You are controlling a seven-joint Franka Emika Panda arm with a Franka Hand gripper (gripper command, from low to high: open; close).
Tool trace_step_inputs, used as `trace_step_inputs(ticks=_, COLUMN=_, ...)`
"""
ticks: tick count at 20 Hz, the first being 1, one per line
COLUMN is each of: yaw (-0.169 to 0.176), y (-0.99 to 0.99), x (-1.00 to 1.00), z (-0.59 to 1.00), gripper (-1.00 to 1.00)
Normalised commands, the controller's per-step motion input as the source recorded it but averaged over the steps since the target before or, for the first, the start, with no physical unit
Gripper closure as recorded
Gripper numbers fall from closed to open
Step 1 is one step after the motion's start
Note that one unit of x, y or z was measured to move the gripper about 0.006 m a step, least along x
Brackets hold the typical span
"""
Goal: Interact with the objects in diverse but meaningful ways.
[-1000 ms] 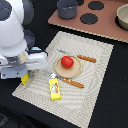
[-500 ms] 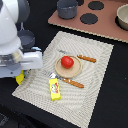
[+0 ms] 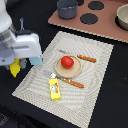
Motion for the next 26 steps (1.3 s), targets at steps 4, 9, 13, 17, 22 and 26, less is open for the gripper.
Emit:
trace_step_inputs(ticks=4, yaw=0.045, y=0.92, x=0.4, z=0.2, gripper=1.0)
trace_step_inputs(ticks=9, yaw=0.048, y=0.93, x=0.37, z=0.0, gripper=1.0)
trace_step_inputs(ticks=13, yaw=0.051, y=0.92, x=0.33, z=-0.16, gripper=1.0)
trace_step_inputs(ticks=17, yaw=0.047, y=0.93, x=0.28, z=-0.27, gripper=1.0)
trace_step_inputs(ticks=22, yaw=0.02, y=0.92, x=0.33, z=-0.39, gripper=1.0)
trace_step_inputs(ticks=26, yaw=0.014, y=0.85, x=0.31, z=-0.46, gripper=1.0)
